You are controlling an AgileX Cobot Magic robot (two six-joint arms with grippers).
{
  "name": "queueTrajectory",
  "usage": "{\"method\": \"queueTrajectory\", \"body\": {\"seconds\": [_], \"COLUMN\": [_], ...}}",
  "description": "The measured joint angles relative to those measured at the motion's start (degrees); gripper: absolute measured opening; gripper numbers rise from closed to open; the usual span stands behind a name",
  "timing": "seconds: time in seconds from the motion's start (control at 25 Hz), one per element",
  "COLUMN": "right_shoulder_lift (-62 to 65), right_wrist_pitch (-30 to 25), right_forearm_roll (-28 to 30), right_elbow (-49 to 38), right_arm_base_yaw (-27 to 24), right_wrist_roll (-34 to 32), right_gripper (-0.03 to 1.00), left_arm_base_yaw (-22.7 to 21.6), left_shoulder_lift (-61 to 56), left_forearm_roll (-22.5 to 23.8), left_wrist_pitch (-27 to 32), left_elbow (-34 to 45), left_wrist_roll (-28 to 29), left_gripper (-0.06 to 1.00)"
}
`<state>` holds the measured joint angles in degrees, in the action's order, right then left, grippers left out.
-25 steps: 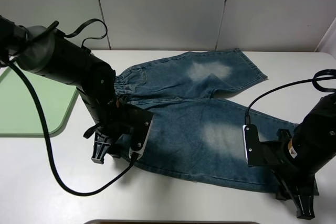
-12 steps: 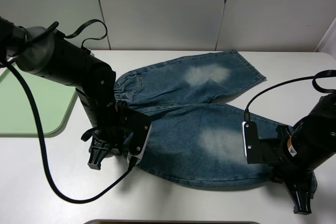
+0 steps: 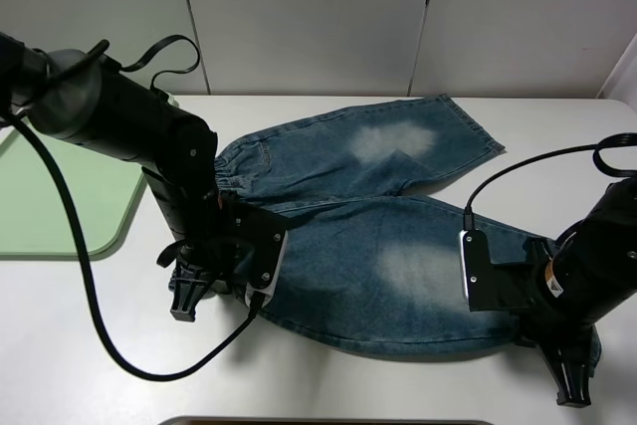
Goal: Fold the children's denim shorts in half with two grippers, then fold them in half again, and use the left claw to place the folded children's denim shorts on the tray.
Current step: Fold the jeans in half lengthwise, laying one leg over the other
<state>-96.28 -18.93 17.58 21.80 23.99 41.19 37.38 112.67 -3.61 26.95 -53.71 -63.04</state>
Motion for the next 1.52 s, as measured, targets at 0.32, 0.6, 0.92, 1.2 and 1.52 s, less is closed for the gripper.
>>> {"method": "queueTrajectory", "body": {"seconds": [0.32,0.6,0.92,1.2,1.52], "right_shoulder_lift": [3.63,10.20,17.32,23.53,25.00], "right_wrist_pitch": [1.07,-2.75,-9.03,-16.69,-26.87], "right_forearm_roll": [-1.70,-2.39,-2.57,-2.62,-2.16], "right_elbow": [-1.00,-1.17,-1.23,1.17,9.44], "right_arm_base_yaw": [-0.05,-0.05,-0.05,-0.05,-0.05], "right_wrist_roll": [-1.51,-3.91,-6.45,-7.65,-9.81], "right_gripper": [-0.03,-0.03,-0.03,-0.03,-0.03], "left_arm_base_yaw": [-0.45,-0.45,-0.16,0.01,0.01], "left_shoulder_lift": [-0.17,-0.25,-4.75,-10.12,-12.78], "left_forearm_roll": [-1.64,-1.71,-4.90,-4.91,-4.91], "left_wrist_pitch": [0.34,1.65,6.49,7.15,12.04], "left_elbow": [0.00,-0.18,-0.37,-0.37,-0.37], "left_wrist_roll": [0.00,0.16,0.22,0.33,1.76], "left_gripper": [0.03,0.03,0.02,0.02,0.02]}}
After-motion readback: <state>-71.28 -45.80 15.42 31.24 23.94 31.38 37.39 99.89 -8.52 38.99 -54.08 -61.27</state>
